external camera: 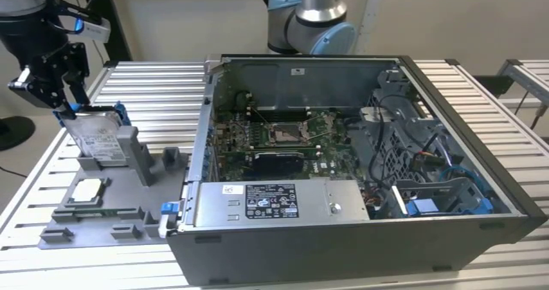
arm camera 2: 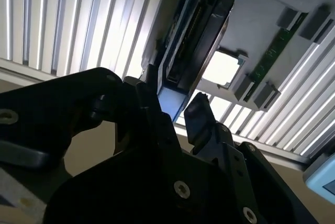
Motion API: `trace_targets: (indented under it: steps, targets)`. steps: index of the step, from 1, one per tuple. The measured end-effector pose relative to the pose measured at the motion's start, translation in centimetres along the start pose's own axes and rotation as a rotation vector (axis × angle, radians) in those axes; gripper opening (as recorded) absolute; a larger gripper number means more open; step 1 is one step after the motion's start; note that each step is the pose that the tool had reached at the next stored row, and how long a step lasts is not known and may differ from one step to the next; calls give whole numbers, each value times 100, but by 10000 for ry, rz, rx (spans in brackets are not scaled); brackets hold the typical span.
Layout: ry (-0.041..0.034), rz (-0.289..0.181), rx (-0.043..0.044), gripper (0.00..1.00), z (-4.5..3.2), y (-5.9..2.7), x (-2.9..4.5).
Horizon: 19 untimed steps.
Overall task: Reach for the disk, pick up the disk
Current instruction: 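Pick up the disk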
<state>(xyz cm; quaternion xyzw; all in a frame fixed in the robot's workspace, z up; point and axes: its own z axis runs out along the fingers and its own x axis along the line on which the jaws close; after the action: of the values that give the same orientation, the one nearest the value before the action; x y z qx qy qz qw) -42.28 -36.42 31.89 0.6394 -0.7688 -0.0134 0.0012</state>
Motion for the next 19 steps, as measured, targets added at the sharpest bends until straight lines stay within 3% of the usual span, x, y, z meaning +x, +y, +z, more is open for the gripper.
trace_targets:
  steps: [8,19]
  targets:
    - [19,-154,26,100,180,51,-26]
    - [122,-153,43,100,315,37,87]
